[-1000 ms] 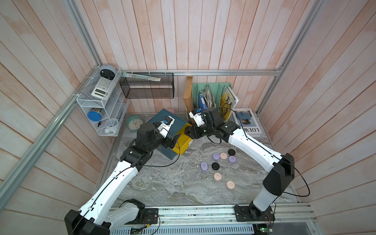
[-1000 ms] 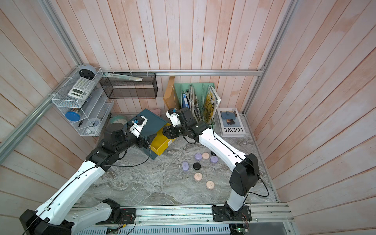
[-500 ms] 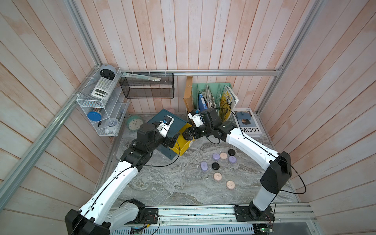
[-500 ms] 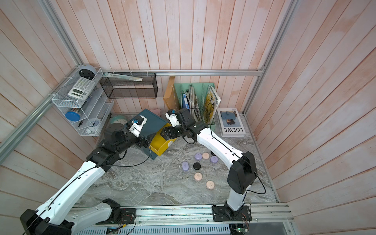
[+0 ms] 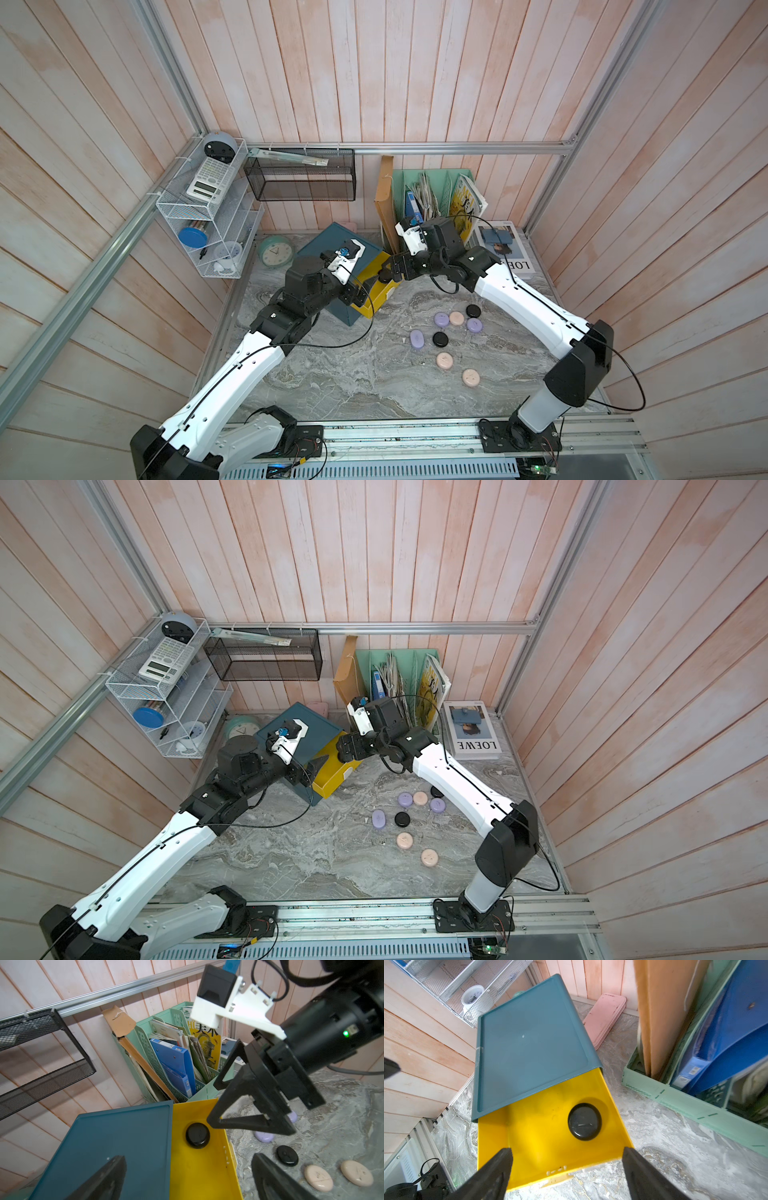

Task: Put the bluetooth earphones in the drawer according to color
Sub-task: Place the bluetooth earphone in the drawer, then pick up the Bluetooth earphone from the center of the board.

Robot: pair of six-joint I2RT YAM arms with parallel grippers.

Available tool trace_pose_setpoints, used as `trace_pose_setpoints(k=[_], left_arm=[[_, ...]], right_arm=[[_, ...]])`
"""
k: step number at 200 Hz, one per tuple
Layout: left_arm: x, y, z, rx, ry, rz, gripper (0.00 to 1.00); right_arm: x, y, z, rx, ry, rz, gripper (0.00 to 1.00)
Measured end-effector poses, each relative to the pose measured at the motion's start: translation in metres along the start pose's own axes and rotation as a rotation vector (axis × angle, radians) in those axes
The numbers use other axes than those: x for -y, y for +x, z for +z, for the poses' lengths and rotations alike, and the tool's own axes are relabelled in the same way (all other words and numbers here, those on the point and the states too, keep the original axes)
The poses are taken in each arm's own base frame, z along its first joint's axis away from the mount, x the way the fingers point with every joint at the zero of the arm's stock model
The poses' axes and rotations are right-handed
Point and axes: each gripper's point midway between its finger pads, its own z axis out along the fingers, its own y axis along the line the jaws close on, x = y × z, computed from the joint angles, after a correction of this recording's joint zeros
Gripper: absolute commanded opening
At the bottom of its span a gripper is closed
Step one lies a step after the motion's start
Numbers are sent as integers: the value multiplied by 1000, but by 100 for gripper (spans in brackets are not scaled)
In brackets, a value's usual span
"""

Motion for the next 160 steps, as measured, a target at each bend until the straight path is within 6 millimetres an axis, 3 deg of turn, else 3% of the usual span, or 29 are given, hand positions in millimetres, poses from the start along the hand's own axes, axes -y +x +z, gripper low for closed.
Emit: trace_pose_setpoints(k=[36, 93, 160], left_arm=[[28, 1, 8, -10, 74, 18, 100], [62, 11, 22, -48, 150, 42, 100], [98, 23, 34, -88, 234, 64, 100]], right_arm=[[38, 5, -27, 27, 100, 42, 90], [119, 46, -62, 8, 269, 193, 90], [176, 89, -83, -27, 390, 343, 90]])
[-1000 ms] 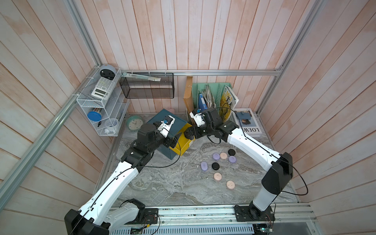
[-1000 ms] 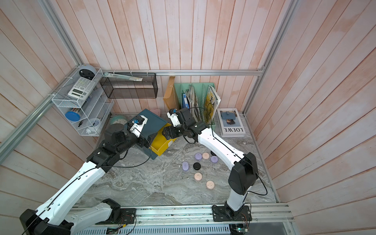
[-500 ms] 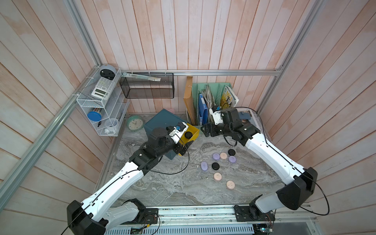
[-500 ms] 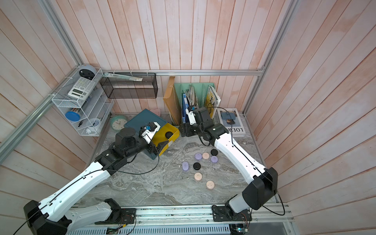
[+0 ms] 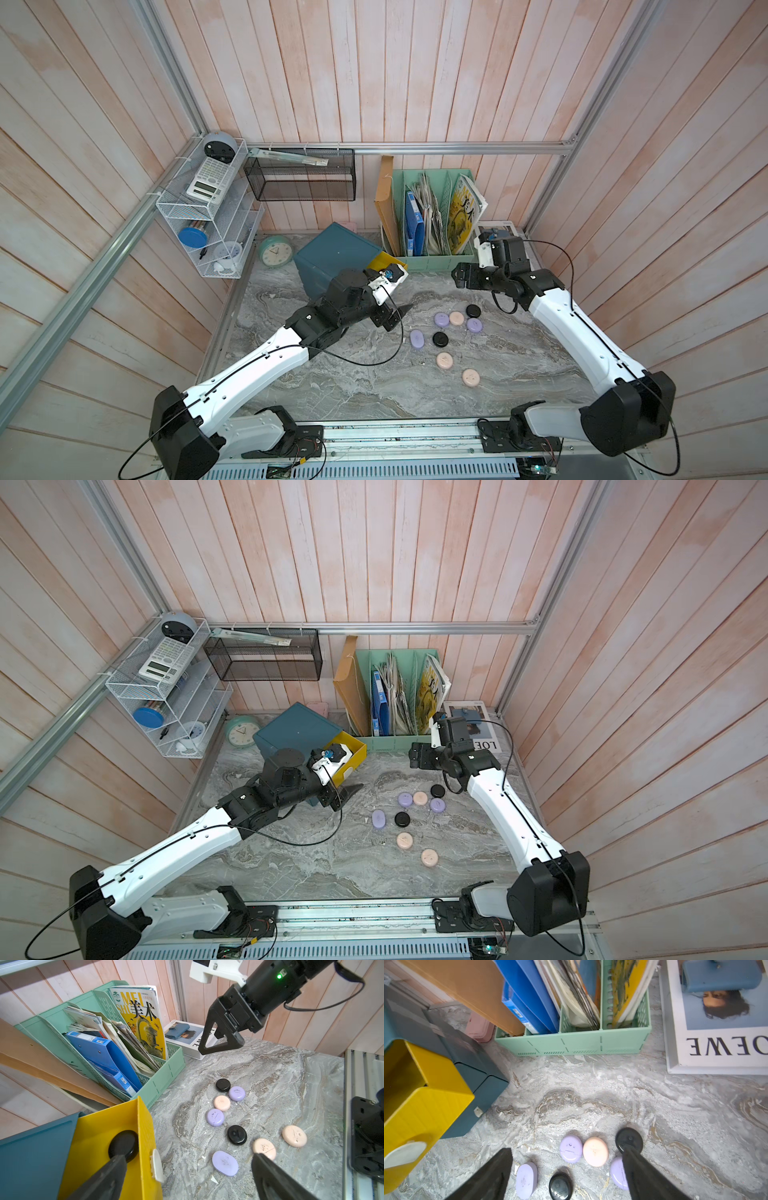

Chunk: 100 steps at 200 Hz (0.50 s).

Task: Put the bluetooth earphones in the drawer according to color
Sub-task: Pick up the Bluetooth earphone from the center of the board.

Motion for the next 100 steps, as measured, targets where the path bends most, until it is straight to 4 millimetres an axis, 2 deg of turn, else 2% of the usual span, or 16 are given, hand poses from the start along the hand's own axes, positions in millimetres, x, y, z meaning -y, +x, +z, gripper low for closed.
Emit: trace_pose_setpoints(k=[44, 100], left_arm=[[16, 5, 9, -23, 27, 17, 100], [29, 14, 21, -58, 50, 29, 100]], right_arm=[[35, 24, 14, -63, 80, 85, 90], [73, 53, 41, -169, 180, 177, 90]])
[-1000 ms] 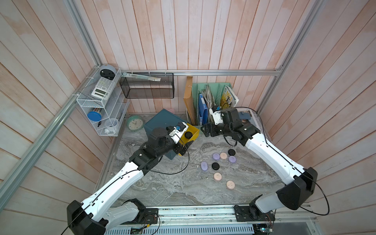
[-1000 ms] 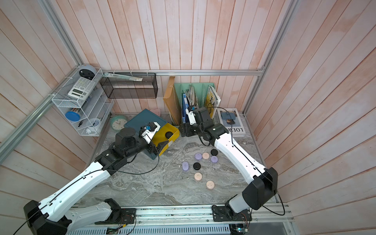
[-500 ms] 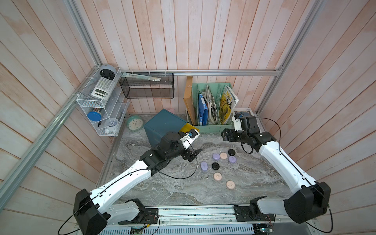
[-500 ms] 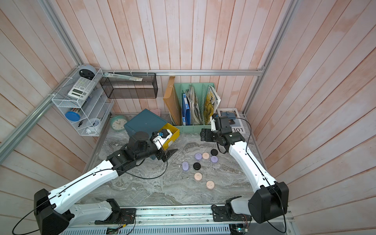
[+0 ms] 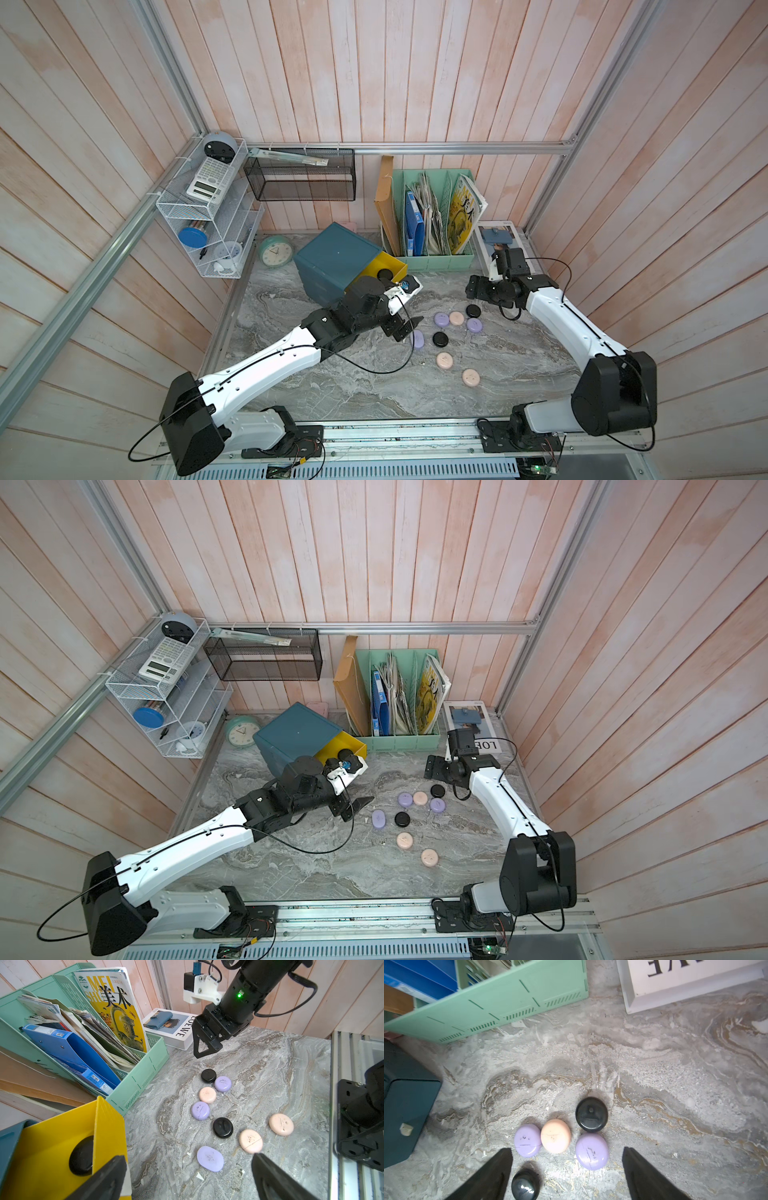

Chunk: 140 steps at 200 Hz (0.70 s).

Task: Put the bluetooth earphones in the drawer according to color
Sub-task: Pick up the Bluetooth earphone from the center of the board.

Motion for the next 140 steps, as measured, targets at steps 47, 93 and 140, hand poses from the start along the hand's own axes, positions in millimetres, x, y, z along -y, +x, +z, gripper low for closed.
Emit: trace_pose_setpoints(k=[47, 93, 140], left_arm=[[4, 3, 4, -13, 5, 3, 100], [11, 6, 9, -25, 22, 4, 100], [14, 6, 12, -37, 30, 5, 100]], right_arm=[[14, 14, 27, -94, 67, 17, 90], [21, 26, 54, -200, 104, 16, 89], [24, 34, 67, -240, 119, 19, 87]])
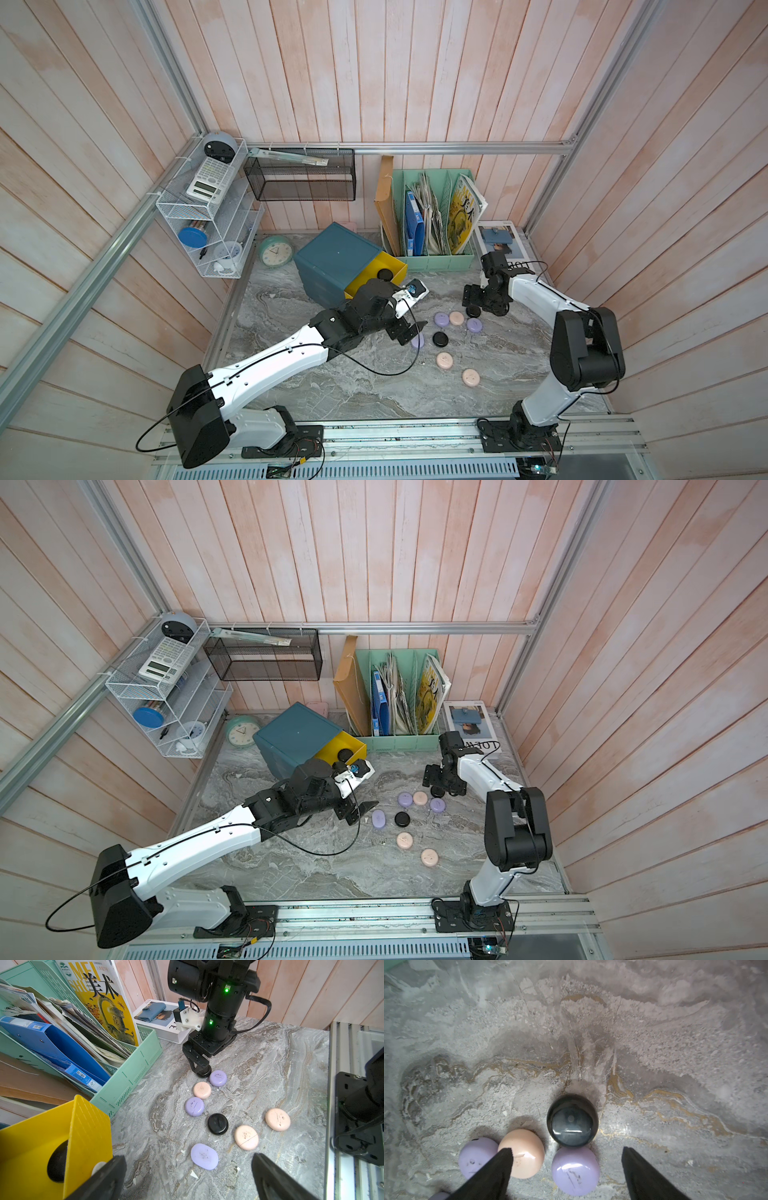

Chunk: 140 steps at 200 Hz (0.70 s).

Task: Put the bluetooth earphones in the drawer according to color
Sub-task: Pick up the Bluetooth earphone from the center of the board.

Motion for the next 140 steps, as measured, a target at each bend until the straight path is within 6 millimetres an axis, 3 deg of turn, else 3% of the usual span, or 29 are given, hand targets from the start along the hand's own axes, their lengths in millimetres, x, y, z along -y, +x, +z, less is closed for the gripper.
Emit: trace_pose_setpoints(k=[47, 140], left_arm=[[4, 3, 1, -18, 10, 2, 100], [6, 15, 10, -62, 18, 0, 100]], right_arm=[[5, 7, 20, -54, 22, 14, 86], [4, 0, 33, -64, 29, 50, 79]])
